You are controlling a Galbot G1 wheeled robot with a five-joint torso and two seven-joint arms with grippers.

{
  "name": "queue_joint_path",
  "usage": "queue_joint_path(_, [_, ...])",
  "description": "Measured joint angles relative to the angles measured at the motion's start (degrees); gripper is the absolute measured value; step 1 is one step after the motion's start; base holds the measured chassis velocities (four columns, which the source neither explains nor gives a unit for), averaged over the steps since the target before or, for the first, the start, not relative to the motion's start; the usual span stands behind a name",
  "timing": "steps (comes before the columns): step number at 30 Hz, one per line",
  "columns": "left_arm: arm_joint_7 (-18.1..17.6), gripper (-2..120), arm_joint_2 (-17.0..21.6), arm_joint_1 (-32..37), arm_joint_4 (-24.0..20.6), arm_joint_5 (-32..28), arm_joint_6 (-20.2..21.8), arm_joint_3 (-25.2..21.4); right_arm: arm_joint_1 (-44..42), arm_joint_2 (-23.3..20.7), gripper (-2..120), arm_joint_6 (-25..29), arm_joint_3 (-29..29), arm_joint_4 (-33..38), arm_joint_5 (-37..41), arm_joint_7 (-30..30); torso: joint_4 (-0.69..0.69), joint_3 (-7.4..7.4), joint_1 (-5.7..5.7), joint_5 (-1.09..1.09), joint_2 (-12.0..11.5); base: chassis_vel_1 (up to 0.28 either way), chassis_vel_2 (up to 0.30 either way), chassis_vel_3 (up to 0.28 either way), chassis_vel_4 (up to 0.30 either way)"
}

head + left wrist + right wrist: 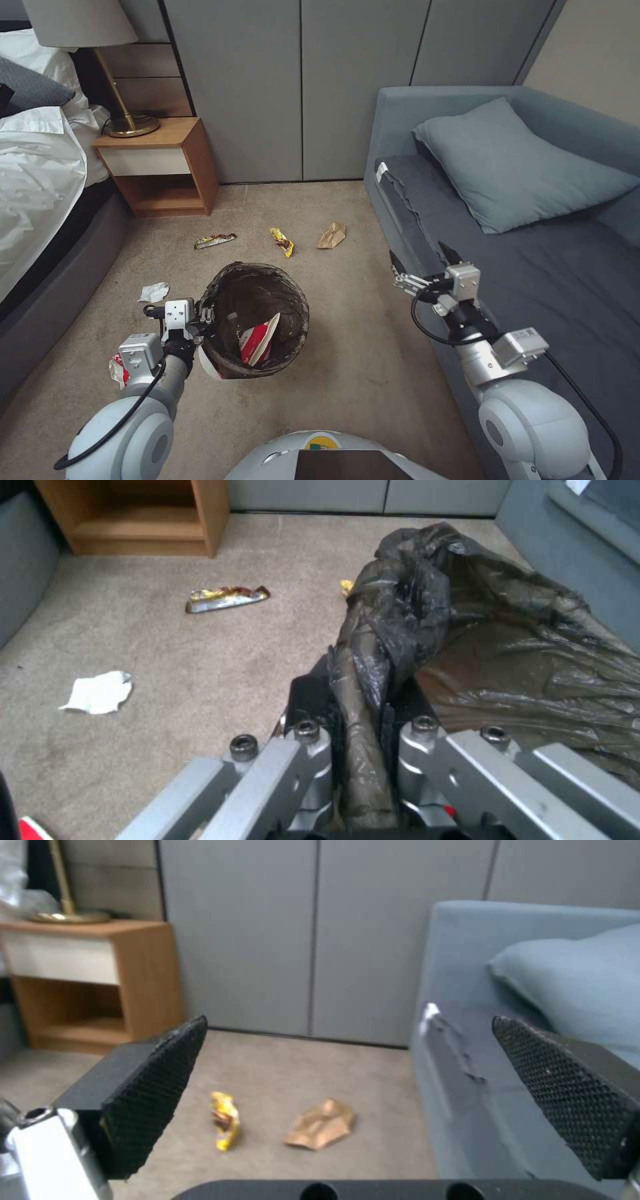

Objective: Pick up the trash bin, then pick up the garbage from the floor and place it into the trash bin.

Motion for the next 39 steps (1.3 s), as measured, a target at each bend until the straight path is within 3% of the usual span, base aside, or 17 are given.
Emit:
queue_joint_path(7, [0.01,7,0.54,-1.06,0.0,0.62,0.9,-0.35,-3.18,4.74,100,3.91,2.98,-0.53,-3.14,-0.63,0.02,0.0,0.0,0.0,0.0,0.0,0.0,0.0,0.0])
queue_joint_path(27, [0.0,7,0.32,0.24,0.0,2.13,0.94,-0.08,-7.7,8.15,100,9.71,9.67,-2.75,-0.96,-4.23,0.01,0.0,0.0,0.02,0.0,0.0,0.0,0.0,0.0])
queue_joint_path(39, [0.04,7,0.34,0.38,0.0,1.99,0.9,0.02,-8.8,9.05,100,11.27,8.48,-2.93,-1.22,-4.9,0.01,0.01,0.0,0.01,0.0,-0.083,0.067,0.077,-0.073])
